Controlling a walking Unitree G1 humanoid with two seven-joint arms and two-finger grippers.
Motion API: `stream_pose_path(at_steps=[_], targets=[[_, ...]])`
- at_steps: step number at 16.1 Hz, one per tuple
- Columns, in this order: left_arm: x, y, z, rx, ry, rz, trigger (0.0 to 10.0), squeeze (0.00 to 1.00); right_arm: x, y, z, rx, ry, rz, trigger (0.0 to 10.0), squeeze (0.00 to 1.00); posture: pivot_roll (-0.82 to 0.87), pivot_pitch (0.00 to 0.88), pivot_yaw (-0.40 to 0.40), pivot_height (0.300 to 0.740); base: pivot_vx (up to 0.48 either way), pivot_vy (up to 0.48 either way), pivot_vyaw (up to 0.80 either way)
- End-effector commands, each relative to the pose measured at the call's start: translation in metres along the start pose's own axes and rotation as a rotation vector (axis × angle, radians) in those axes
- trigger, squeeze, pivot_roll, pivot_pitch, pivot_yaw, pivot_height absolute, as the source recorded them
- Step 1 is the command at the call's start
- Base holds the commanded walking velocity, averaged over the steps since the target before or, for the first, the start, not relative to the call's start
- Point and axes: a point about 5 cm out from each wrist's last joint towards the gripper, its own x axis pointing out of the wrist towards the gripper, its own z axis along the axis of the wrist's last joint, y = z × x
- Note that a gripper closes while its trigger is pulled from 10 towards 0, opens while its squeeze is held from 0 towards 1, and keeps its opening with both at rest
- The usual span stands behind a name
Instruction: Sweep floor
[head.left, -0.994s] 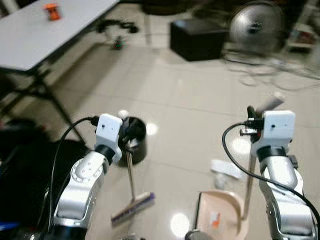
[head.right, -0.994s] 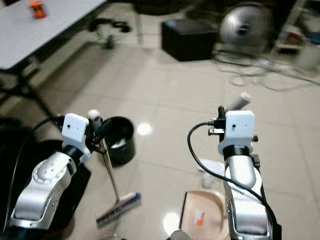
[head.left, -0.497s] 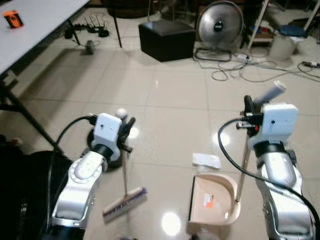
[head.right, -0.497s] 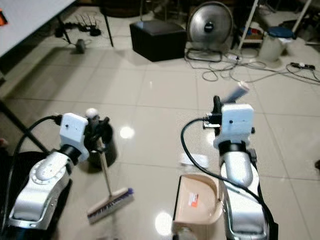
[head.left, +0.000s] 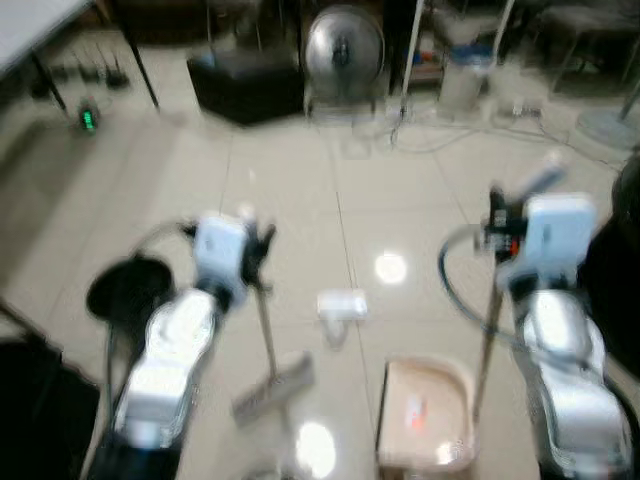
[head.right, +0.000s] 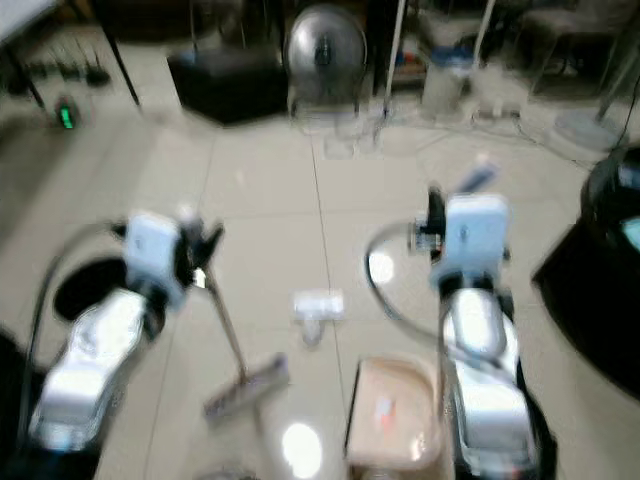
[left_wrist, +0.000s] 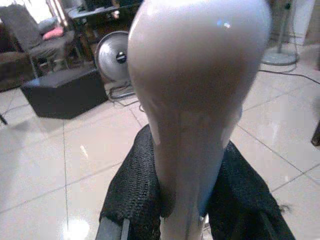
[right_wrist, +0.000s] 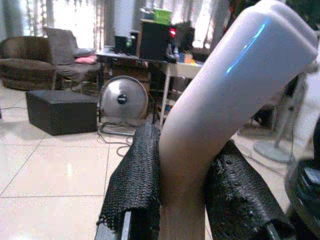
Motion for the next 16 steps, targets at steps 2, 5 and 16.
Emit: stream_pose_path(at_steps=[2,5,16], targets=[[0.001,0.008,0.010,0.041,-0.035,0.031,10.0,0.00,0.004,0.001,0.010,0.008,-0.042,-0.003,10.0,0.00,-0.07,0.047,0.057,0.740,0.000,0.000,0.00],[0.006,0.006,0.022,0.042,-0.106,0.031,10.0,0.00,0.007,-0.002,0.011,0.016,-0.040,-0.015,10.0,0.00,-0.07,0.050,0.055,0.740,0.000,0.000,0.00],[0.012,0.004,0.029,0.078,-0.163,0.059,10.0,0.00,0.010,-0.006,0.008,0.017,-0.021,-0.025,10.0,0.00,-0.07,0.056,0.060,0.740,0.289,0.000,-0.09]])
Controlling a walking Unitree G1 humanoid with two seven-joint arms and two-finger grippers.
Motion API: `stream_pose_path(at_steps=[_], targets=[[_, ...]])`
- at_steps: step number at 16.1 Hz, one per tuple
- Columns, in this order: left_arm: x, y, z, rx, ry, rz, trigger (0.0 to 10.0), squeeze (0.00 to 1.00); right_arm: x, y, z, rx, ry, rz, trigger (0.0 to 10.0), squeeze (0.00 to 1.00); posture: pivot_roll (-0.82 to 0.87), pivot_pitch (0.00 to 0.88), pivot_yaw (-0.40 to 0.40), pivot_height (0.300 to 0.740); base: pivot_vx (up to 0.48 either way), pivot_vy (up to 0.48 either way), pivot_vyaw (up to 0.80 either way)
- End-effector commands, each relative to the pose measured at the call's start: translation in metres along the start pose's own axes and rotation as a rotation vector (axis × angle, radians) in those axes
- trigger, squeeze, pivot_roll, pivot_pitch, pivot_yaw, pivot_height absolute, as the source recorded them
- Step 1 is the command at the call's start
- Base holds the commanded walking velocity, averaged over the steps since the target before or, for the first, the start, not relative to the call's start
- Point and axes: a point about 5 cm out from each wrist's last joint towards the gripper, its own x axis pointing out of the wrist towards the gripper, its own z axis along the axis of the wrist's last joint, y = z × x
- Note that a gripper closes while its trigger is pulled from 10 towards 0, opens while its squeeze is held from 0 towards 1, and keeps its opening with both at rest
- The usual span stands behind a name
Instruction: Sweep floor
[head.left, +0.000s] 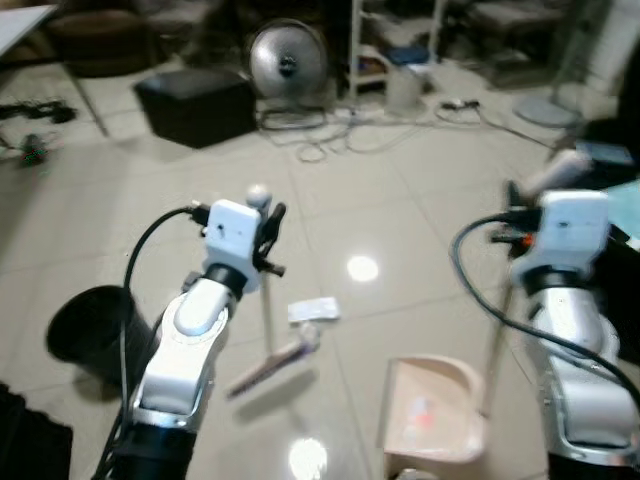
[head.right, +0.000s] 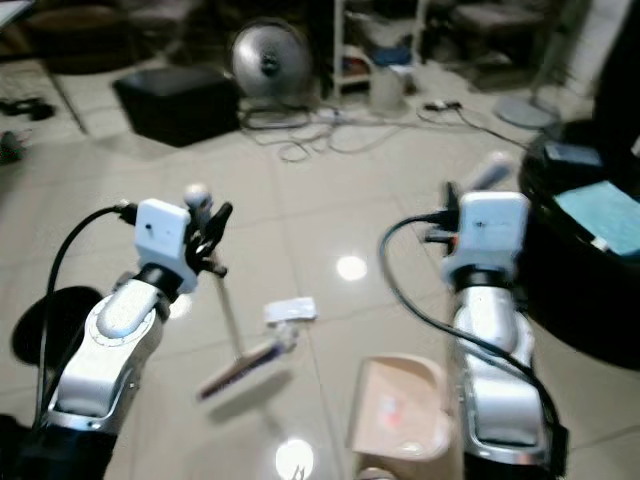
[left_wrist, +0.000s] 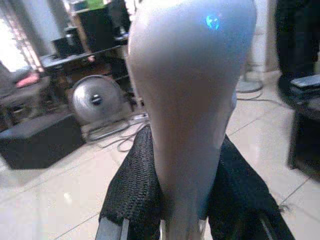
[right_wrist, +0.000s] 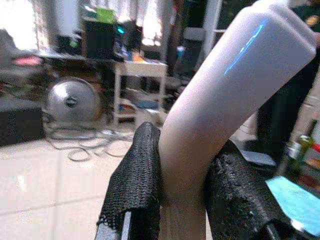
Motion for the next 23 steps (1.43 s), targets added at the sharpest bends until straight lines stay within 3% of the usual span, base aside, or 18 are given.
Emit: stream_pose_path(at_steps=[1,20,23], targets=[[-0.0002,0.0087,0.0062,0.044,-0.031,0.030,10.0,0.00,0.0016,0.0081,0.0063,0.022,-0.023,0.028,10.0,0.00,-0.07,0.057,0.061,0.740,0.398,0.000,0.00],[0.0003,0.0099,0.0055,0.041,-0.036,0.036,10.0,0.00,0.0016,0.0094,0.0050,0.035,-0.026,0.035,10.0,0.00,-0.07,0.062,0.068,0.740,0.400,0.000,0.00],[-0.0012,0.0114,0.0033,0.038,-0.028,0.048,10.0,0.00,0.0014,0.0147,0.0031,-0.005,-0.018,0.084,10.0,0.00,-0.07,0.061,0.067,0.740,0.399,0.000,0.00]])
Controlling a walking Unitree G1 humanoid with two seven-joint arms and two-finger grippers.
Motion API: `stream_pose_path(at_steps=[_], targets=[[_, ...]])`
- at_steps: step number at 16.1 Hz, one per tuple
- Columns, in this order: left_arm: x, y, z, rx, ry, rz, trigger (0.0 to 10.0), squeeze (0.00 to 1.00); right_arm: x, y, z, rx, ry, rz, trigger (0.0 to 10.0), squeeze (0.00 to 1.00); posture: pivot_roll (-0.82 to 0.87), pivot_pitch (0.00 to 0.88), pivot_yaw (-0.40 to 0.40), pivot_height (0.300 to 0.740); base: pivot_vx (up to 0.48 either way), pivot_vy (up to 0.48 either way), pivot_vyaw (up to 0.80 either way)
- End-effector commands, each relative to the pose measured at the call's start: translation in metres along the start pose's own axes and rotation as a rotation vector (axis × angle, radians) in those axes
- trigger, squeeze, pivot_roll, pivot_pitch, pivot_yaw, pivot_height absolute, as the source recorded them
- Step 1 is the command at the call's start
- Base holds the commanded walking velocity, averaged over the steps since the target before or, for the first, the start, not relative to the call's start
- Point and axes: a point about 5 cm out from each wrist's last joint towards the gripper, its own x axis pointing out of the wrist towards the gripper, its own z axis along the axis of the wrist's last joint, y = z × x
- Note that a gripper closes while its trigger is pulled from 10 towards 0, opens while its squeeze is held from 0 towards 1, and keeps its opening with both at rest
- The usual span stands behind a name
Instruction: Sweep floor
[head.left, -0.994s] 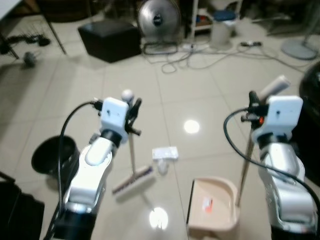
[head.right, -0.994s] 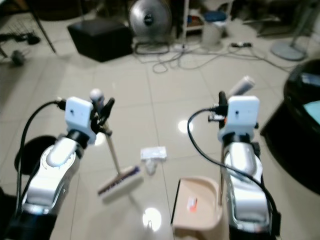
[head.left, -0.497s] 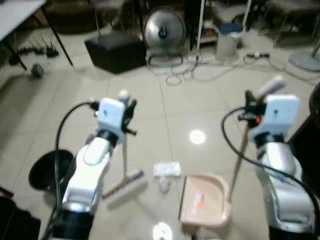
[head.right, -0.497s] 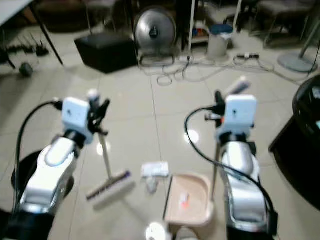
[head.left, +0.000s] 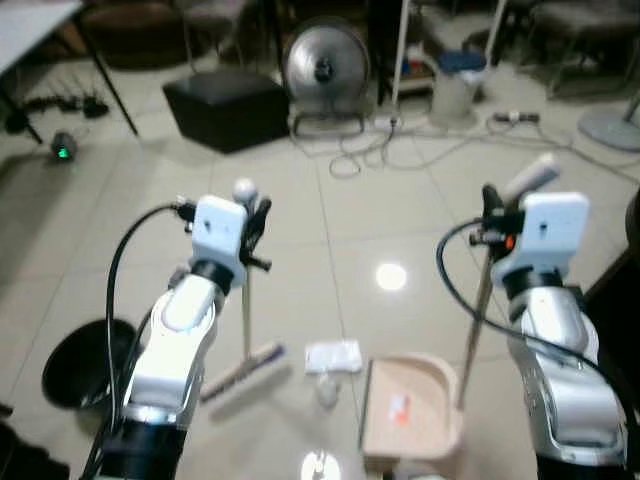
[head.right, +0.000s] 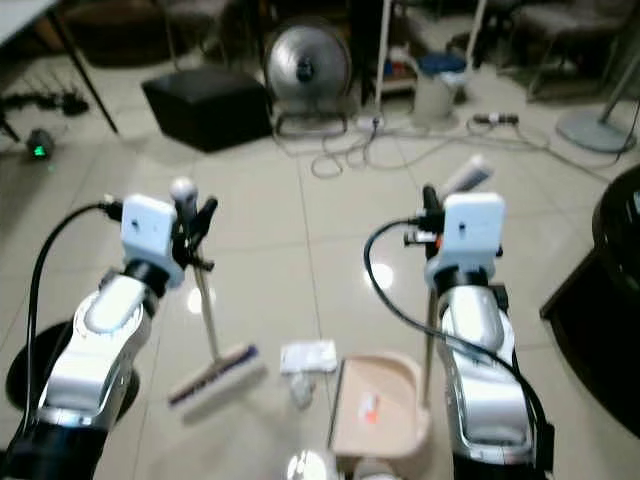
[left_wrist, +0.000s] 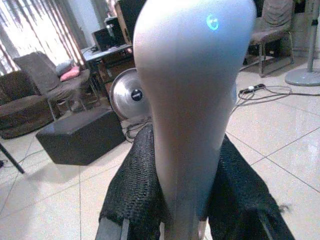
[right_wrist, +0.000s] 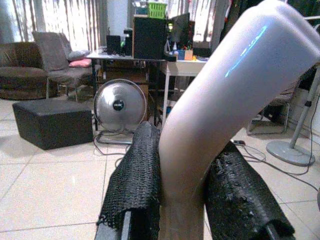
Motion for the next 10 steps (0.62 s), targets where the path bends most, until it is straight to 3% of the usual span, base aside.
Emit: stream_pose_path(at_steps=[1,2,10], targets=[[0.000,-0.002,0.007,-0.007,-0.038,-0.001,10.0,0.00,0.001,-0.003,0.004,-0.045,-0.018,-0.002,10.0,0.00,-0.07,0.061,0.065,0.740,0.401,0.000,0.48],[0.000,-0.002,0.007,-0.009,-0.036,0.003,10.0,0.00,0.001,-0.002,0.004,-0.043,-0.019,-0.007,10.0,0.00,-0.07,0.061,0.066,0.740,0.398,0.000,0.63],[-0.006,0.002,0.003,-0.010,-0.017,0.009,10.0,0.00,-0.005,0.002,-0.007,-0.045,-0.022,-0.005,10.0,0.00,-0.05,0.082,0.076,0.740,0.398,0.000,0.00]])
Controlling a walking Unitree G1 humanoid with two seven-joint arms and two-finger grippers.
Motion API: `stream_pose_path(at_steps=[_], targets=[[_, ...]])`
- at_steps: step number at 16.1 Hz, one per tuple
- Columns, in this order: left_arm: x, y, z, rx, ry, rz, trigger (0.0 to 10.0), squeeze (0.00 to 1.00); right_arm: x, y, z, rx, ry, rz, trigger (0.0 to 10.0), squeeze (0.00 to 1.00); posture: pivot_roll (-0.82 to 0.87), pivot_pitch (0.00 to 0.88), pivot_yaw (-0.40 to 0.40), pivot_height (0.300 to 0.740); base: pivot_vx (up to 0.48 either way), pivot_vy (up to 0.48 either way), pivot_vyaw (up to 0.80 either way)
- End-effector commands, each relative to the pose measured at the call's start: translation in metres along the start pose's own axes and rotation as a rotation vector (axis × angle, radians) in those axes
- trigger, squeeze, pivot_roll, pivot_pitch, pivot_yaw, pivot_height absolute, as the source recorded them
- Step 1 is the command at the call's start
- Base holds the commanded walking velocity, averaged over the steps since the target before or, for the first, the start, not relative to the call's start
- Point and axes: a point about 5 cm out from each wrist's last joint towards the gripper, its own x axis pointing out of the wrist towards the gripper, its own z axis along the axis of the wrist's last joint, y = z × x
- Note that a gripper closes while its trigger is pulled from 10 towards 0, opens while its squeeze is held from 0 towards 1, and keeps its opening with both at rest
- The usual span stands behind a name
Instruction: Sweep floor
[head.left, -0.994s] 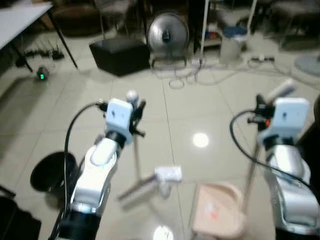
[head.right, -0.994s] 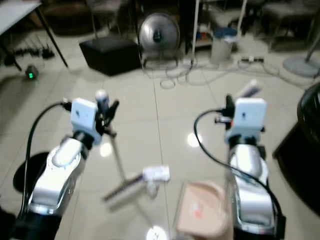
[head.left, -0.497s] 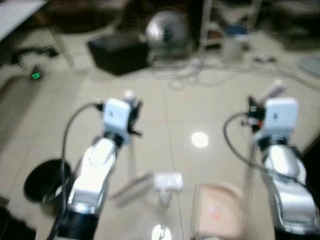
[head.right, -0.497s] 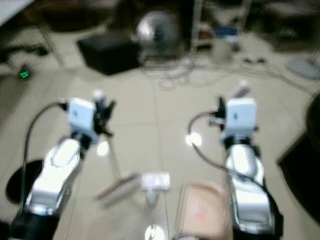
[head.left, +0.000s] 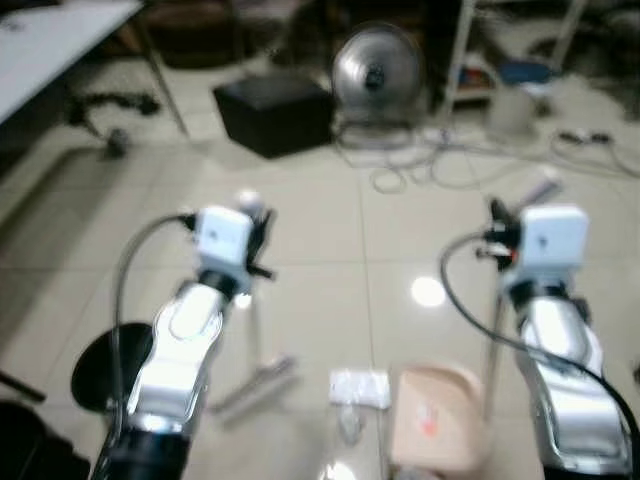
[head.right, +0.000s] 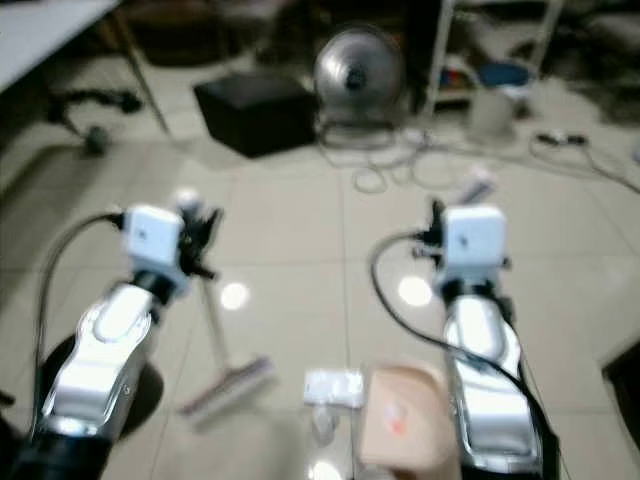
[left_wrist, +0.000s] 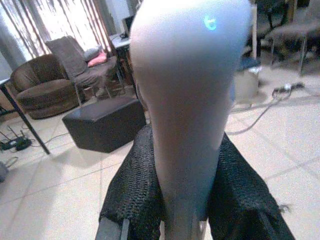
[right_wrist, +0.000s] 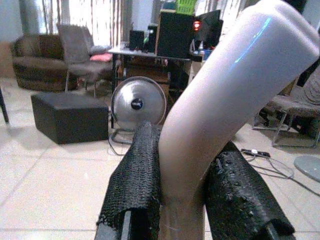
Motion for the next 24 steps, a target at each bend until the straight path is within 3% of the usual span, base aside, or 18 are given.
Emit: stream_pose_path(at_steps=[1,3,13,15,16,19,22,24], targets=[[-0.003,0.010,0.009,0.031,-0.029,0.026,10.0,0.00,0.001,0.008,0.009,0.012,-0.069,0.027,10.0,0.00,-0.05,0.091,0.078,0.740,0.368,0.000,0.00],[-0.002,0.012,0.005,-0.030,-0.015,0.061,10.0,0.00,0.001,0.011,0.004,0.013,-0.109,0.045,10.0,0.00,-0.03,0.126,0.076,0.740,0.000,0.000,0.00],[0.012,0.016,-0.020,-0.100,-0.021,0.197,10.0,0.00,0.017,-0.005,-0.009,-0.127,-0.209,0.021,10.0,0.00,0.00,0.294,0.120,0.740,0.000,0.000,0.00],[0.016,0.015,-0.022,-0.103,-0.064,0.212,10.0,0.00,0.023,0.003,-0.013,-0.153,-0.251,0.052,10.0,0.00,0.01,0.326,0.117,0.740,0.000,0.000,0.00],[0.021,0.011,-0.022,-0.105,-0.089,0.222,10.0,0.00,0.028,0.018,-0.018,-0.180,-0.275,0.116,10.0,0.00,0.03,0.347,0.114,0.740,0.000,0.000,0.00],[0.030,0.009,-0.023,-0.115,-0.102,0.251,10.0,0.00,0.030,0.038,-0.026,-0.194,-0.286,0.185,10.0,0.00,0.03,0.364,0.115,0.740,0.000,0.000,0.00],[0.039,0.006,-0.027,-0.134,-0.088,0.293,10.0,0.00,0.028,0.067,-0.033,-0.168,-0.279,0.227,10.0,0.00,0.03,0.383,0.119,0.740,0.000,0.000,0.00],[0.041,0.002,-0.031,-0.153,-0.079,0.317,10.0,0.00,0.026,0.085,-0.030,-0.102,-0.292,0.224,10.0,0.00,0.02,0.389,0.122,0.740,0.000,0.000,0.00]])
